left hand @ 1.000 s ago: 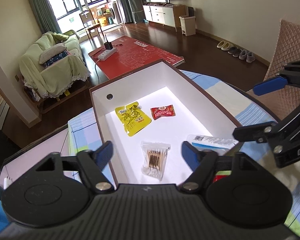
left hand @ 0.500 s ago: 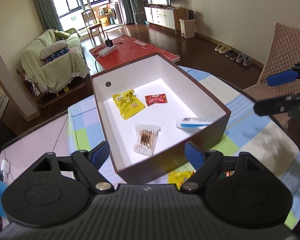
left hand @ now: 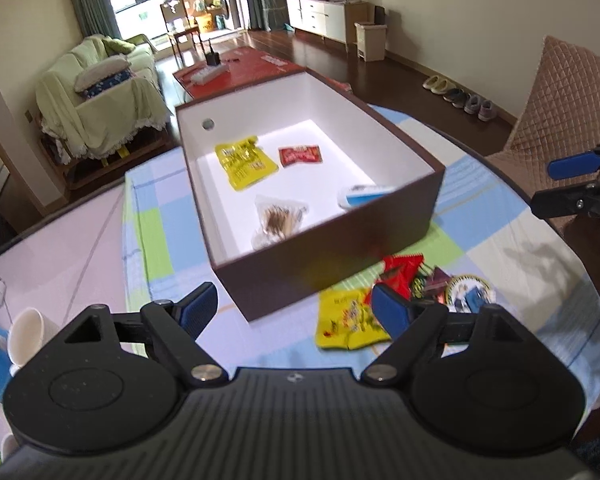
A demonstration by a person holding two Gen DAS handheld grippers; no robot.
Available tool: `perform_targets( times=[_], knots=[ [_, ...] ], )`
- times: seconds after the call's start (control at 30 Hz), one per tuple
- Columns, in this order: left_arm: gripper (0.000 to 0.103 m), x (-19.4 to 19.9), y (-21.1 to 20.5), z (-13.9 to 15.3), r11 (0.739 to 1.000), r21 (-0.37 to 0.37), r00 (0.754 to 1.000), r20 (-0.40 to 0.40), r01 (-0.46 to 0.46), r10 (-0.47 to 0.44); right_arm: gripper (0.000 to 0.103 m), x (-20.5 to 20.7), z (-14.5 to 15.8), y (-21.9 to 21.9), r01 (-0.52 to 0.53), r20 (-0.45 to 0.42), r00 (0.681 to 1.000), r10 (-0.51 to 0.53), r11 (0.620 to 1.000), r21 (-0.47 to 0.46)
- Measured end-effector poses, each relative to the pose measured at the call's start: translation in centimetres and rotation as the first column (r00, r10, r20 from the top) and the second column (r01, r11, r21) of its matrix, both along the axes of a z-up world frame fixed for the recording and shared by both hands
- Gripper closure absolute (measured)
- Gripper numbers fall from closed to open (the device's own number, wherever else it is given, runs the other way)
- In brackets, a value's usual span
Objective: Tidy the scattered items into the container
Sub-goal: 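Move both tools back from the box toward the pile of items, then grasp the blue binder clip with the right tool while the left grasps the beige ring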
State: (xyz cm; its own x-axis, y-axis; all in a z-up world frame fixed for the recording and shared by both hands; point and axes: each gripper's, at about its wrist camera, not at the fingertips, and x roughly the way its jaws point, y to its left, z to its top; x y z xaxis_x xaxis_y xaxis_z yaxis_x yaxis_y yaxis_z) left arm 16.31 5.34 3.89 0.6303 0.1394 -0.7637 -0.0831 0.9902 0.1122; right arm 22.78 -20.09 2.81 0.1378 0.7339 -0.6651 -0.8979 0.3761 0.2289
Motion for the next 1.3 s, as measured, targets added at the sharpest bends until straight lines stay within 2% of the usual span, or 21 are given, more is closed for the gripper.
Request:
perform_targets(
  times=[0.23,0.4,0.53,0.67,0.77,0.9,0.97,1.3],
  knots=[
    [0.019,-0.8,-0.9,-1.8,0.999,-0.015,0.999,-0.033,0.041,-0.041,0.013,-1.5,-2.5,-0.3,-0.124,0.042,0.991,0.129,0.986,-0.110],
    [0.014,-1.3,-1.3,-3.2,0.998,-0.029,0.997,-0.055,0.055,-0.057,0.013,-1.0,-4.6,-0.3,-0.169,-0.011,0.985,0.170,0.967,-0.189],
    [0.014,-1.6,-1.4,-4.3,0.998,-0.033,0.995,-0.076,0.061,-0.063,0.013,-0.3,-6.0,-0.1,-0.199,-0.030,0.980,0.198,0.952,-0.234],
    [0.014,-1.6,-1.4,-5.0,0.997,-0.046,0.994,-0.089,0.065,-0.069,0.013,-0.3,-7.2,0.1,-0.269,0.013,0.959,0.283,0.923,-0.274],
    [0.014,-1.4,-1.5,-5.5,0.995,-0.063,0.992,-0.096,0.078,-0.084,0.013,-0.6,-7.9,0.4,-0.349,0.041,0.926,0.376,0.891,-0.291],
    [0.015,-1.0,-1.9,-6.2,0.992,-0.080,0.988,-0.111,0.100,-0.109,0.014,-0.9,-9.0,1.0,-0.469,0.078,0.854,0.515,0.826,-0.312],
    [0.015,-0.8,-2.1,-6.5,0.990,-0.089,0.985,-0.120,0.111,-0.121,0.043,-0.9,-9.5,1.4,-0.524,0.085,0.812,0.577,0.786,-0.328],
    [0.016,-0.4,-2.3,-8.3,0.983,-0.118,0.974,-0.159,0.143,-0.160,0.044,0.0,-11.8,3.6,-0.662,0.100,0.660,0.745,0.639,-0.392]
  ],
)
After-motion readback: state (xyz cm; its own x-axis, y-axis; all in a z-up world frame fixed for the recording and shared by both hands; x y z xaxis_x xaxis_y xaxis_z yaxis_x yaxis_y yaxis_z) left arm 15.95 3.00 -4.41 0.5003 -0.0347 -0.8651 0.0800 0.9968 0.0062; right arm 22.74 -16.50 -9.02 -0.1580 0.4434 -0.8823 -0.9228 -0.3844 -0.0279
